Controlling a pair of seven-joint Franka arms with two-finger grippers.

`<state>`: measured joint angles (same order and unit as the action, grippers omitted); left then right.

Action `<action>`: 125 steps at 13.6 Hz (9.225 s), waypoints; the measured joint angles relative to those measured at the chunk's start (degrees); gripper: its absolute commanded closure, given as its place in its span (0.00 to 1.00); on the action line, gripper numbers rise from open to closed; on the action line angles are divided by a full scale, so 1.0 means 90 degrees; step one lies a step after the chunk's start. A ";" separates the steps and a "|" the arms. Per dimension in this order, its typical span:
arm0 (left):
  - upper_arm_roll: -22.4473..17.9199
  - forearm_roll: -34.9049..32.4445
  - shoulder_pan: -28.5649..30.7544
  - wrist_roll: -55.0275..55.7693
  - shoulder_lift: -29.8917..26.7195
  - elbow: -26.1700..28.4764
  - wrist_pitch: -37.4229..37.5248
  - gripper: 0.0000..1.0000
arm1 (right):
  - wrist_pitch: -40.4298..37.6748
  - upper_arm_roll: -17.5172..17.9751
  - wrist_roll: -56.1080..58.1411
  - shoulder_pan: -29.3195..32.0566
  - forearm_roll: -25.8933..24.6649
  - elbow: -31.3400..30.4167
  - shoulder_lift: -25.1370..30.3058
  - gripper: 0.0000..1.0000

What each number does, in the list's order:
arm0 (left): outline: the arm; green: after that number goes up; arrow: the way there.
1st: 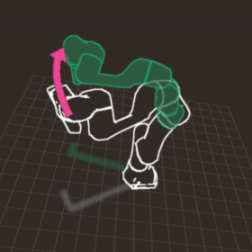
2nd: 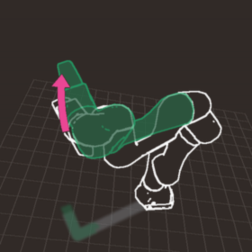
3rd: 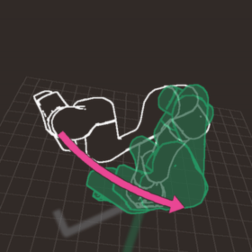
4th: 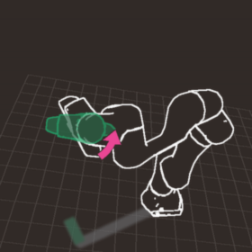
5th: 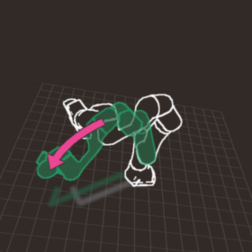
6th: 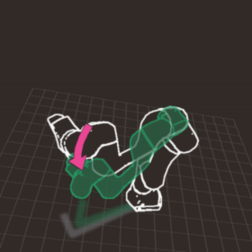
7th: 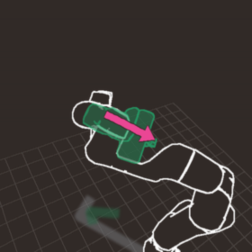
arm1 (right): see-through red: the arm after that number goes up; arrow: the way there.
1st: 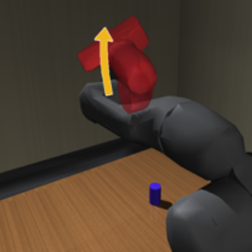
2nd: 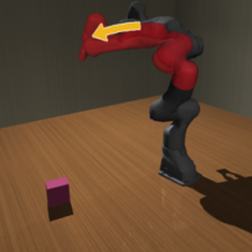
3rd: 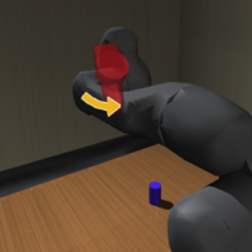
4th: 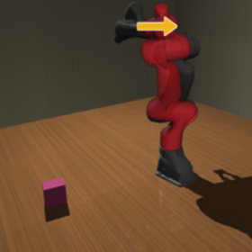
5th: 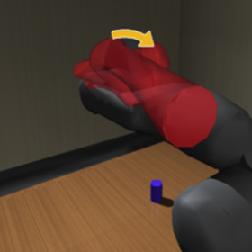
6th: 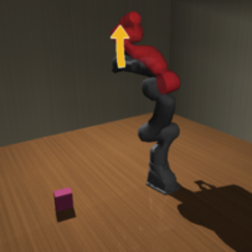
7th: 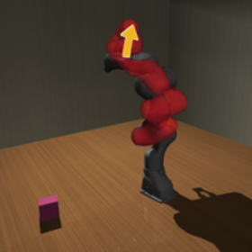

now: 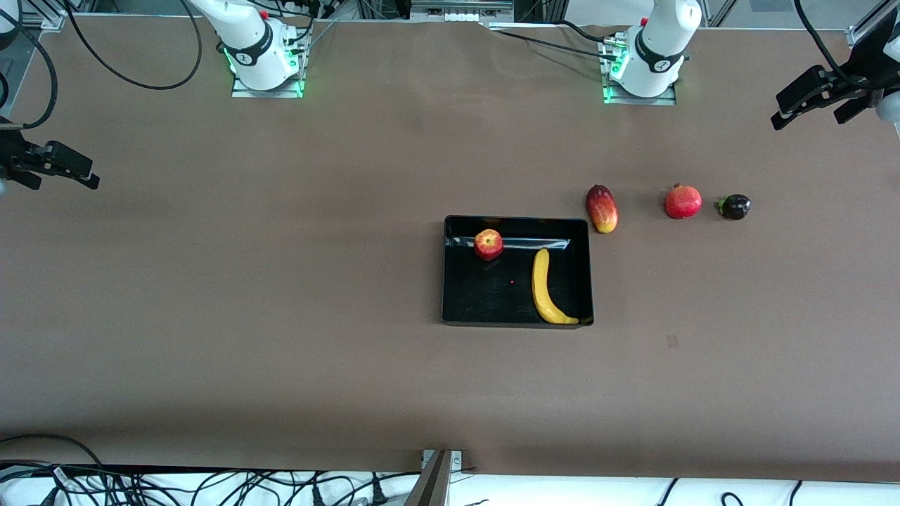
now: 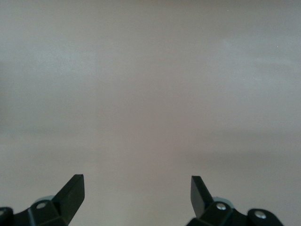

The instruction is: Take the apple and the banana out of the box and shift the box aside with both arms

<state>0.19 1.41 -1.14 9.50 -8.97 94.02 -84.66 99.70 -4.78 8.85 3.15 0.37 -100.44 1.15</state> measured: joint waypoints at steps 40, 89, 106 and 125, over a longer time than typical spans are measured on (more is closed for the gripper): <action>0.0938 -0.0229 -0.2725 0.5426 0.4439 0.0185 -0.4380 0.00 | -0.0008 -0.0059 0.0000 0.0006 0.0000 0.0000 -0.0013 0.00; 0.0958 -0.0189 -0.0166 0.1401 0.4180 -0.0102 -0.2980 1.00 | -0.0017 -0.0064 0.0000 0.0008 0.0000 -0.0001 -0.0013 0.00; -0.0014 -0.0462 0.0353 -0.0503 0.5980 0.0045 -0.6723 0.78 | -0.0017 -0.0065 0.0000 0.0010 0.0000 0.0000 -0.0013 0.00; 0.0665 -0.0532 -0.2031 0.4874 0.5028 -0.1011 -0.4144 0.00 | -0.0018 -0.0066 0.0000 0.0011 0.0000 0.0000 -0.0014 0.00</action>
<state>6.18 -3.38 -19.42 53.37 36.28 84.92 -121.96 99.54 -5.38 8.85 3.25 0.37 -100.44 1.02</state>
